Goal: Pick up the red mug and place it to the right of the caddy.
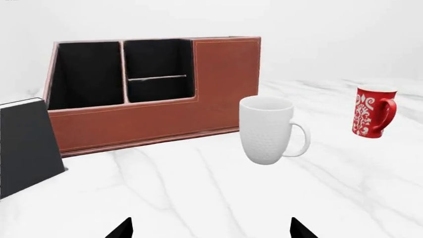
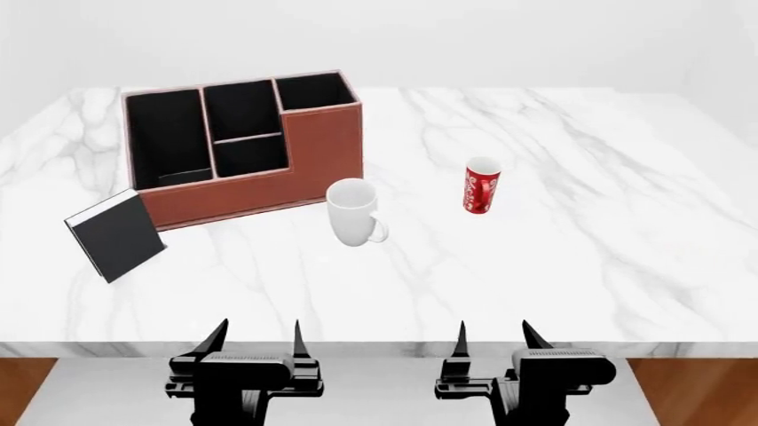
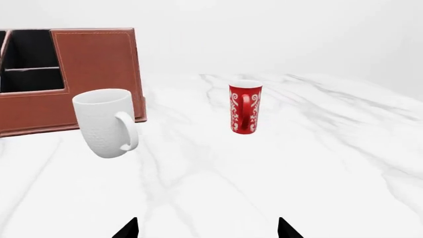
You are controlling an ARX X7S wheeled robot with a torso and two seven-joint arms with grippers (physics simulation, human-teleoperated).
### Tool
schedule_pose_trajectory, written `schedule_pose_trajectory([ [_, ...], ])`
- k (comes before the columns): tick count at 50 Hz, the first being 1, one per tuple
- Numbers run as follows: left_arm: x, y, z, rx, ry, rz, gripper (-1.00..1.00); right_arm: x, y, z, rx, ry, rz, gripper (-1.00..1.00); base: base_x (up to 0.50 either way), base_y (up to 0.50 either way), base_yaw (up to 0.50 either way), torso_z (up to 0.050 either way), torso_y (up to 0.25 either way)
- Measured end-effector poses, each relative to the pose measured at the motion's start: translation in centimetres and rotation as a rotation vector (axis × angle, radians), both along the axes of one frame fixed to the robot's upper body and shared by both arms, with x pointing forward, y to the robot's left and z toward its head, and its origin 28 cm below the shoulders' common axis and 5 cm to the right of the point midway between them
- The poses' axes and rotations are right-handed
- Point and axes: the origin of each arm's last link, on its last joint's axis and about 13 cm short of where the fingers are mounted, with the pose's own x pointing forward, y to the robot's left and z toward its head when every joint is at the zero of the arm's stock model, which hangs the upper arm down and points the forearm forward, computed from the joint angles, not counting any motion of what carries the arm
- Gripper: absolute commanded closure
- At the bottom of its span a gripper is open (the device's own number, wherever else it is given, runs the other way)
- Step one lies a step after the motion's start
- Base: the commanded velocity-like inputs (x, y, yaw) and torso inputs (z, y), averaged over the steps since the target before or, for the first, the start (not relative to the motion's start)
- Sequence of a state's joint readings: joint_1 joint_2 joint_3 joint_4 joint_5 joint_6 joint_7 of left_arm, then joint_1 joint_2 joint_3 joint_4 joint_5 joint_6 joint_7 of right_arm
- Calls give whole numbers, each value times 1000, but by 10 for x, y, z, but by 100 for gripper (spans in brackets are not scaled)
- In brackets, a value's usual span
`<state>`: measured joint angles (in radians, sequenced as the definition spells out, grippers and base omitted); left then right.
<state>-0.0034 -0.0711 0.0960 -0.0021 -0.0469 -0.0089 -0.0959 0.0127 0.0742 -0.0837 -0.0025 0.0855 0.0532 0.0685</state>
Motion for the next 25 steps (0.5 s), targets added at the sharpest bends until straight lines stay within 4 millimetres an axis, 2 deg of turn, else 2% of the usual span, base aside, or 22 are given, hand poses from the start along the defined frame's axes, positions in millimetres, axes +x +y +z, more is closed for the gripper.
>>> schedule_pose_trajectory([
  [6,0,0,0,2,0,1,-100,0,0,0,-1,0,-3,-100,0,-432,0,0,0],
  [17,1,-1,4,9,8,8,-100,1,-1,0,-2,3,-10,-100,0,0,0,0,0],
  [20,5,0,24,15,-4,16,-100,2,-1,4,4,5,-13,-100,0,0,0,0,0],
  [25,17,2,83,5,-71,27,-100,3,-3,12,11,-9,-19,-100,0,0,0,0,0],
])
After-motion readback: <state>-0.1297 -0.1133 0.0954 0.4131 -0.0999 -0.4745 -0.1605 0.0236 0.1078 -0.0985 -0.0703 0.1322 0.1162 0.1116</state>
